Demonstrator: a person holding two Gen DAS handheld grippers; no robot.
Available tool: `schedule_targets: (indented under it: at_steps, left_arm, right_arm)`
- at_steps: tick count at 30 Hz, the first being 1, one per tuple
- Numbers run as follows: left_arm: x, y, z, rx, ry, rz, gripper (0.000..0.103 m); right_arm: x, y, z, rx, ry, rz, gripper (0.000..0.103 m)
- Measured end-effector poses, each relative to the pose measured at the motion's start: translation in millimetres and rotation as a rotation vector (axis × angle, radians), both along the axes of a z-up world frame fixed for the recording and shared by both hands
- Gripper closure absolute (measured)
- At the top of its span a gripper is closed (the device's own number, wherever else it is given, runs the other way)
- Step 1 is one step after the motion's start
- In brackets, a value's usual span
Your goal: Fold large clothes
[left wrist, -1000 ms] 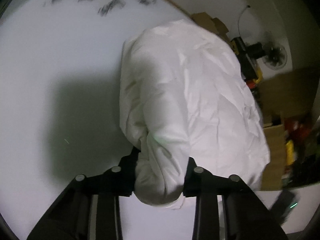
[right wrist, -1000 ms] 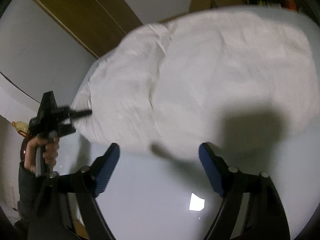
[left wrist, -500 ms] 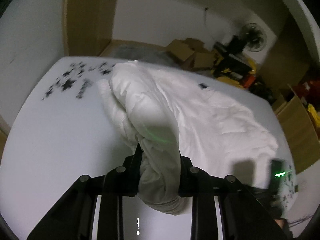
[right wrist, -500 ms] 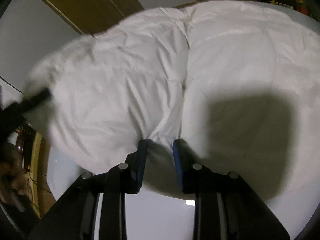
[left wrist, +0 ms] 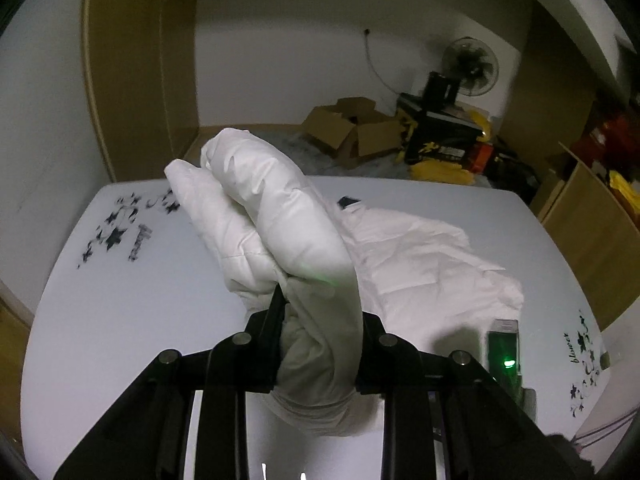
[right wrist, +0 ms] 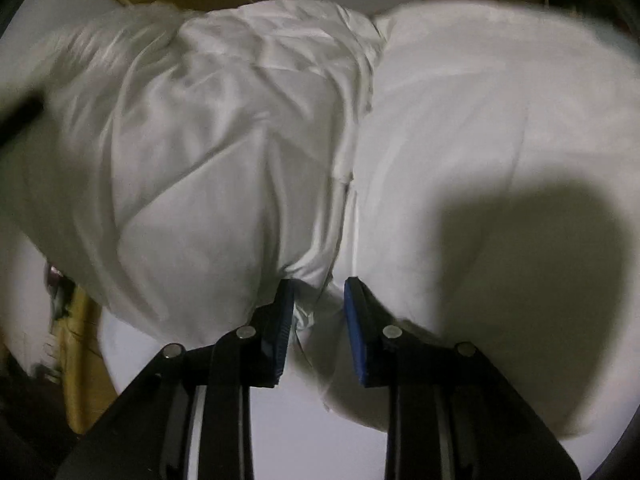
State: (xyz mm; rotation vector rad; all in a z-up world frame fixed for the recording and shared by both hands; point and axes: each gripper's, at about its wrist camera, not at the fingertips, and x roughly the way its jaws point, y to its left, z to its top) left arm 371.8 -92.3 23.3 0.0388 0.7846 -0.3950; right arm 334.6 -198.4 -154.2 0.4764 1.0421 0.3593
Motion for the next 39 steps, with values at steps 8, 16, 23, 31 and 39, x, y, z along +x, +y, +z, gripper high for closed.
schedule_targets:
  at_steps: [8,16,23,31,39]
  left_arm:
    - [-17.2,-92.1,13.9,0.015,-0.001,-0.094,0.077]
    - [-24.7,-198.6,-24.7,0.096,0.045,-0.172,0.077]
    - [-31.5,-283.5,-108.4,0.242,0.137,-0.257,0.075]
    - [-38.2,-296.7,-149.8,0.289,0.155,-0.297,0.072]
    - [-75.9,-279.8,-132.2,0.227,0.072,-0.434,0.001]
  right_arm:
    - [-41.5,-128.7,-9.5,0.094,0.011,-0.408,0.076]
    - [-122.4,-181.7,34.0,0.237,-0.165,-0.493,0.056]
    - [-193.6,-232.5,12.8,0.292,-0.097,-0.64,0.05]
    - [-207.1,-255.3,11.8,0.3,-0.067,-0.675,0.049]
    - [-181.8,-260.9,21.3,0.252,-0.089,-0.687,0.03]
